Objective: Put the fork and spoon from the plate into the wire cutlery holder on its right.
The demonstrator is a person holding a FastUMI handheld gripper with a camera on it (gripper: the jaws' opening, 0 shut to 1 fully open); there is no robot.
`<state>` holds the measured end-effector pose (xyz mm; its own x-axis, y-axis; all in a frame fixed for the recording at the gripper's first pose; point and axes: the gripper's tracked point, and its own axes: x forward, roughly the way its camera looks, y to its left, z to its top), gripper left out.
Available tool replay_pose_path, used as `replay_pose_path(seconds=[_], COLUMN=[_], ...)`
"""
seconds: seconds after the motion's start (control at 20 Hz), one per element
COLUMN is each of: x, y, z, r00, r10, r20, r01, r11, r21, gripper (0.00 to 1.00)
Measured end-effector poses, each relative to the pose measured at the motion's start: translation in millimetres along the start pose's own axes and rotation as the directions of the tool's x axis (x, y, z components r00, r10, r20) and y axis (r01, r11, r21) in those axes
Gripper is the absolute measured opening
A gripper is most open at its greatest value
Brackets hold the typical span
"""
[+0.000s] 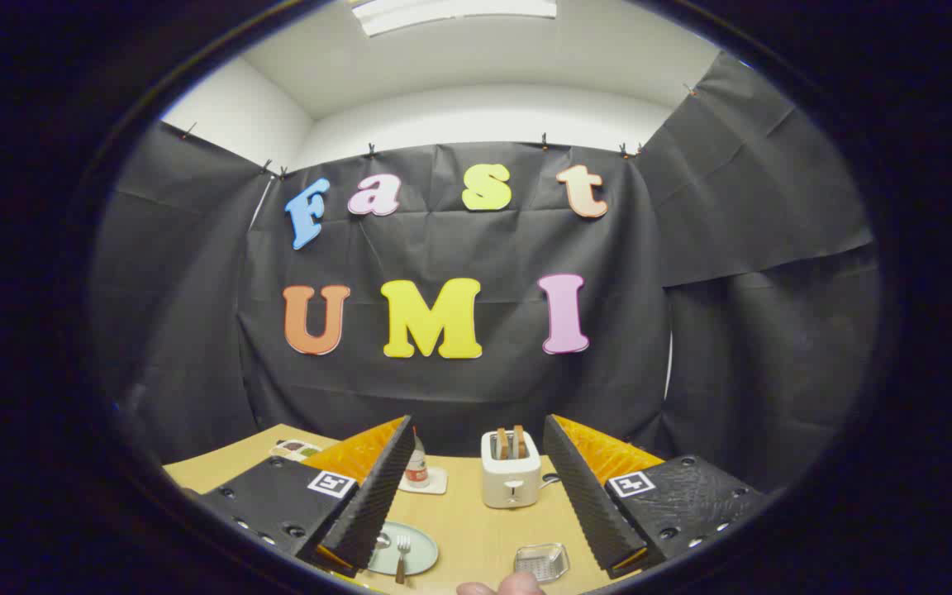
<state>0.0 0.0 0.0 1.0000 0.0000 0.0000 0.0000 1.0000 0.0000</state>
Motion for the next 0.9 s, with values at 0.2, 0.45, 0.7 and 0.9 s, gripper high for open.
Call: replay_pose_path(seconds=[0.2,0.45,0.7,0.9], x=[4.1,8.8,11.6,12.0], y=[7.3,21.3,35.4,43.4], z=[1.0,-3.3,-1.9,-12.3], r00=[1.000,0.999,0.997,0.995], r10=[0.017,0.047,0.078,0.097], r20=[-0.003,-0.024,-0.020,-0.038], r01=[-0.017,-0.047,-0.078,-0.098], r11=[1.000,0.999,0.997,0.994], r21=[-0.012,-0.010,-0.026,-0.038], gripper=[0.95,0.95,0.95,0.95])
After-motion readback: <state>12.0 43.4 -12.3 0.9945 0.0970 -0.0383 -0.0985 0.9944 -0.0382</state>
